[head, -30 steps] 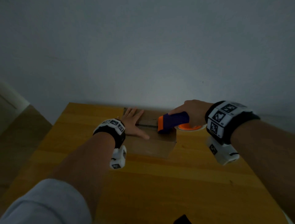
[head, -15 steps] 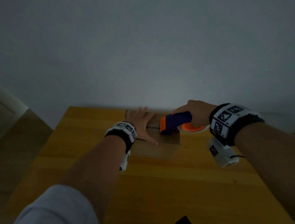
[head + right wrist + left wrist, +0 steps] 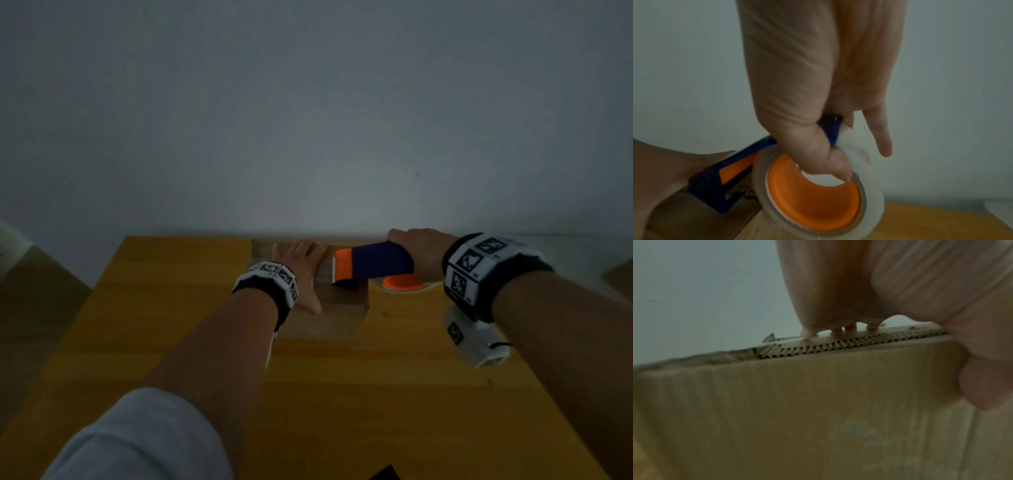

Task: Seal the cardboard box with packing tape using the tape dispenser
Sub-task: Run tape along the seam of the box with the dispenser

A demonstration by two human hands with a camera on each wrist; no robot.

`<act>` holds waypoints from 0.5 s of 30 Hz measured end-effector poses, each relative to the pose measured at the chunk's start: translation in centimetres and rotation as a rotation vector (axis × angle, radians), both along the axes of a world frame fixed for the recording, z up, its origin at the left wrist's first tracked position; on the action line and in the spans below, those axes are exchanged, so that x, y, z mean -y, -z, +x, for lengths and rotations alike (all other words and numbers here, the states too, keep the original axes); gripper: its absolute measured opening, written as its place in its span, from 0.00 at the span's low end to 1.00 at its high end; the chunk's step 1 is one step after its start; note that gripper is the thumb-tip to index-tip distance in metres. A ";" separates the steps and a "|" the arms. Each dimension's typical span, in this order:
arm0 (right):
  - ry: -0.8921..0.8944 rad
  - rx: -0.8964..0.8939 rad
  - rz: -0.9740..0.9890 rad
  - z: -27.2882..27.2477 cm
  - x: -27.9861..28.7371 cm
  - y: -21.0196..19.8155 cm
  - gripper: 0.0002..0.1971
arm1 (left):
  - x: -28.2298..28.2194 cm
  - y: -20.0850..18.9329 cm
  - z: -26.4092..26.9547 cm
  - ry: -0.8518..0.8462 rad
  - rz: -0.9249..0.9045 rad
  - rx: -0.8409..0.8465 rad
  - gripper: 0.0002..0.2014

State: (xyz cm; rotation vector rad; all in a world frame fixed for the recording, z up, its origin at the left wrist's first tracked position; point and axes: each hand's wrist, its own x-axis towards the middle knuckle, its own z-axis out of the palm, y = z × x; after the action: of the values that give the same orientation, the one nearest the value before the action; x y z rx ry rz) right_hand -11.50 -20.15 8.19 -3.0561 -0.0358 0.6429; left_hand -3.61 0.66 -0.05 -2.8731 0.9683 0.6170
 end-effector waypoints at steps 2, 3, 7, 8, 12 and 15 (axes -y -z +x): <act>-0.008 0.017 -0.020 0.0 0.4 -0.2 0.22 | 0.1 -0.1 0.0 -0.006 -0.008 -0.004 0.64; -0.014 0.034 -0.039 0.0 0.5 -0.2 0.23 | 0.1 -0.1 -0.1 -0.013 -0.009 -0.007 0.64; -0.024 0.022 -0.058 0.1 1.0 0.1 0.24 | 0.2 -0.2 -0.2 -0.030 -0.013 -0.003 0.62; -0.024 0.011 -0.056 0.1 1.3 0.3 0.23 | 0.2 -0.2 -0.2 -0.033 -0.013 -0.006 0.62; -0.005 -0.007 -0.045 -0.4 2.3 0.7 0.26 | 0.3 -0.4 -0.4 -0.046 -0.001 -0.016 0.62; 0.035 -0.010 -0.106 -1.0 4.2 0.0 0.30 | 0.5 -0.6 -0.3 -0.063 -0.008 -0.021 0.61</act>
State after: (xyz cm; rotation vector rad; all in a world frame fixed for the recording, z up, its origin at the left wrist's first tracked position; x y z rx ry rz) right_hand -12.55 -24.35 8.15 -3.1468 0.0529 0.6790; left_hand -3.93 0.17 0.54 -2.9195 0.8877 0.6512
